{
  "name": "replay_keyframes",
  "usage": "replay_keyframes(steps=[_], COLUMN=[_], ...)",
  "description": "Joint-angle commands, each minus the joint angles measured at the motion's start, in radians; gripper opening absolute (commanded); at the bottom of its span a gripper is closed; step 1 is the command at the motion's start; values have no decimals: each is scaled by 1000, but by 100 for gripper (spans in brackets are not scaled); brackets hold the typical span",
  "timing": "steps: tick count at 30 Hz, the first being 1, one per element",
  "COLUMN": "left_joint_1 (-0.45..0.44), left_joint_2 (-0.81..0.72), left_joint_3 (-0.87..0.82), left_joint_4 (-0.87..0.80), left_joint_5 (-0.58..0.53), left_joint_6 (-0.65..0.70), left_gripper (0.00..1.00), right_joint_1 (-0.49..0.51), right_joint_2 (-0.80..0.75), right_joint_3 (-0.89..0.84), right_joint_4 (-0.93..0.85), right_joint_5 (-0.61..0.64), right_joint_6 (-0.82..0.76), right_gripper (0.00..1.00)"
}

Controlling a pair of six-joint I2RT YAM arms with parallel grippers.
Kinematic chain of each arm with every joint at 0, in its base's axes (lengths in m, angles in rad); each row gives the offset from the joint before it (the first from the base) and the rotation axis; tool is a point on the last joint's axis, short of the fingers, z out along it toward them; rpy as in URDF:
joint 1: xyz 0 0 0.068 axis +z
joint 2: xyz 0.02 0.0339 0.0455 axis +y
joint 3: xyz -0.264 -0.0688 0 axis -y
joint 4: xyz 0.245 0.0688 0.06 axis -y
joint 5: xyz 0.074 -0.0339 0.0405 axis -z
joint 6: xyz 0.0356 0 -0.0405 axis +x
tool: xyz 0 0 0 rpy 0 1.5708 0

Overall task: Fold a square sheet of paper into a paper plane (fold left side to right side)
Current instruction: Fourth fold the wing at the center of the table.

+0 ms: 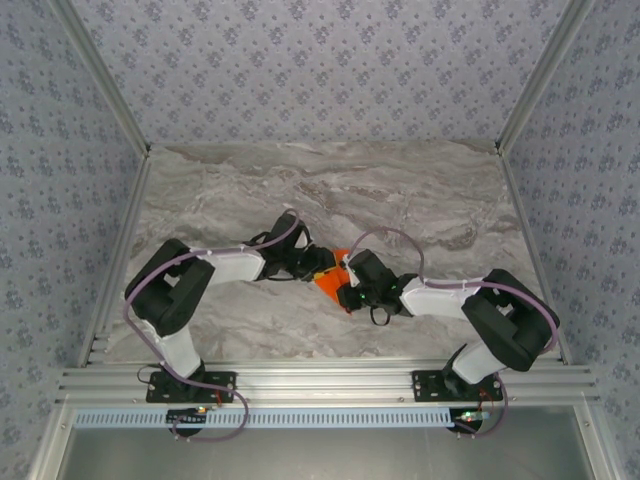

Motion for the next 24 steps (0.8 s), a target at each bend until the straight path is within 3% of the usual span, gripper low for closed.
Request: replay_keyframes(steps=[1, 15, 24], left_joint_1=[-9, 34, 29], left_joint_2=[23, -145, -49], left_joint_3=[20, -66, -58], left_joint_4=[7, -76, 7], left_joint_5=[18, -64, -13], left_joint_6=[4, 34, 6], left_gripper=[36, 47, 35], right_joint_1=[-10, -35, -39], right_joint_2=[-16, 5, 4], right_joint_3=[-18, -19, -20], right_joint_4=[-13, -3, -1], right_joint_5=[-11, -49, -60], right_joint_6=[13, 19, 19], right_gripper=[15, 13, 13])
